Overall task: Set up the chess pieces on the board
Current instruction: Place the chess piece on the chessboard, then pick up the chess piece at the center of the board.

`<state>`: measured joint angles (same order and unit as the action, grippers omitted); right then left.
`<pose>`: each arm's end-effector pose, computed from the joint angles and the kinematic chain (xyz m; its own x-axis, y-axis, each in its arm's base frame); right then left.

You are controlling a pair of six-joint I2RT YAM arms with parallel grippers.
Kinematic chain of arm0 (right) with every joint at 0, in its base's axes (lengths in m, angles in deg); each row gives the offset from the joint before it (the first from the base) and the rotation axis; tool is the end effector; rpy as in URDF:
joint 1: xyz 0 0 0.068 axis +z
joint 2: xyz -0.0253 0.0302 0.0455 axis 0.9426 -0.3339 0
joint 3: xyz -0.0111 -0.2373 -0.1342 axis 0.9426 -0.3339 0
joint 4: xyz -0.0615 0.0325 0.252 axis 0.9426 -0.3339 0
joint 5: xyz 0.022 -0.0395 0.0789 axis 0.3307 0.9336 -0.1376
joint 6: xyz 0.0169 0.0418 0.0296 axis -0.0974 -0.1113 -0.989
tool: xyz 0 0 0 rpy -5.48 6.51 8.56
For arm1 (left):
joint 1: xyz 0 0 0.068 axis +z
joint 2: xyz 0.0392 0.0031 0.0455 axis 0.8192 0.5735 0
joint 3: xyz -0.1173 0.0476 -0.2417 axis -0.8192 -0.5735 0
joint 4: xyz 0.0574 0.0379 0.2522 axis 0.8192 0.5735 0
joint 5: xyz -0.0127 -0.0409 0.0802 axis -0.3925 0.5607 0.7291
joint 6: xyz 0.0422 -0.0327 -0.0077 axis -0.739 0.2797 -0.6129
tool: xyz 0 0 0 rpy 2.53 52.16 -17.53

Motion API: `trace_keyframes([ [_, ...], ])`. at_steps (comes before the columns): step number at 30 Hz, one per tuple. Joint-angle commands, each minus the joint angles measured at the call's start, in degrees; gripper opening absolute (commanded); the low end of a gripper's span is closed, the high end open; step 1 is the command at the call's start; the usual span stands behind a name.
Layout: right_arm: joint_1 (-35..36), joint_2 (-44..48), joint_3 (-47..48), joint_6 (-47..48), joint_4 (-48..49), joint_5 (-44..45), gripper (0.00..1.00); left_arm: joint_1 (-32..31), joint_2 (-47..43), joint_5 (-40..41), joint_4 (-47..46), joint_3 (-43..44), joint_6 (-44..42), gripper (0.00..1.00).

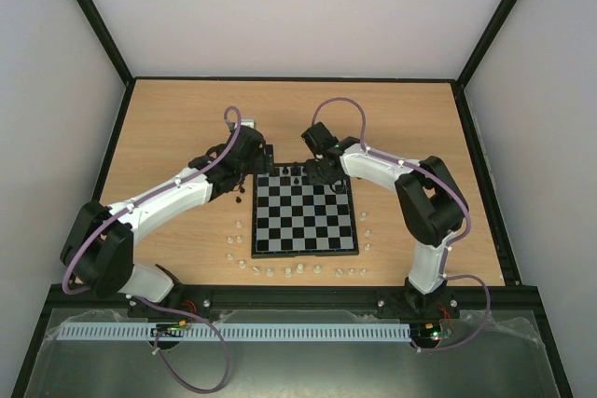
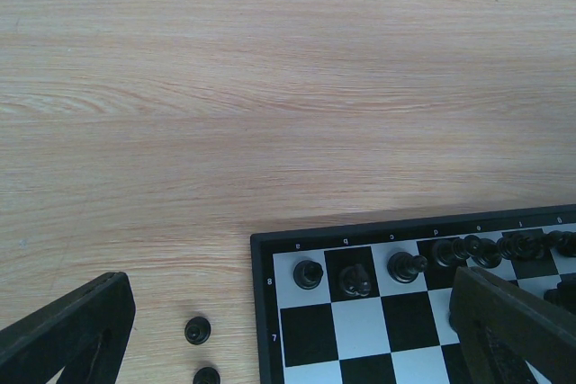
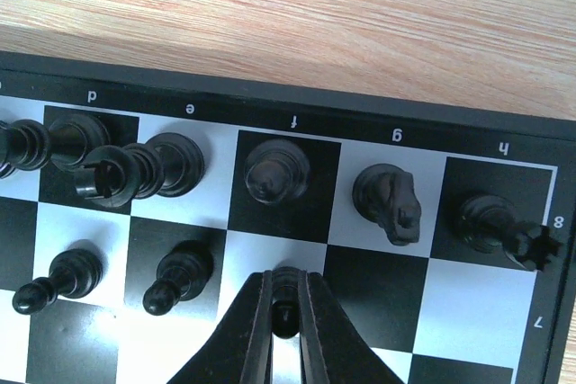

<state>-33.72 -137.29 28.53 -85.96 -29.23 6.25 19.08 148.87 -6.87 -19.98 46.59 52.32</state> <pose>0.3179 0.2304 0.1853 -0.8183 -0.0997 -0.5660 -0.1950 0.9746 0.1101 0.2624 -0.1755 0.2520 -0.6116 -0.0976 -0.7851 0.0660 0.9826 -0.1736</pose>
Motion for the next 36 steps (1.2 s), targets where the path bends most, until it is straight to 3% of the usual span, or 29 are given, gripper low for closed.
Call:
trace_keyframes([
  [1,0.34,-1.41,1.54,0.56,-0.53,-0.60,0.07,0.41,0.68,0.93,0.06,-0.08,0.44,0.99],
  [5,0.49,-1.27,1.40,0.65,-0.32,-1.12,0.08,0.41,0.63,0.93,0.02,-0.10,0.43,0.99],
  [20,1.10,1.42,-0.27,0.48,0.17,-0.96,0.26,0.65,1.52,2.11,0.80,0.24,0.87,0.99],
  [31,1.19,15.64,-7.81,0.36,1.22,-0.02,0.48,3.46,7.49,1.09,0.58,0.51,1.36,0.99],
  [36,1.14,19.10,-9.30,0.69,1.55,0.44,0.51,4.45,10.84,1.84,1.02,0.93,1.79,0.99],
])
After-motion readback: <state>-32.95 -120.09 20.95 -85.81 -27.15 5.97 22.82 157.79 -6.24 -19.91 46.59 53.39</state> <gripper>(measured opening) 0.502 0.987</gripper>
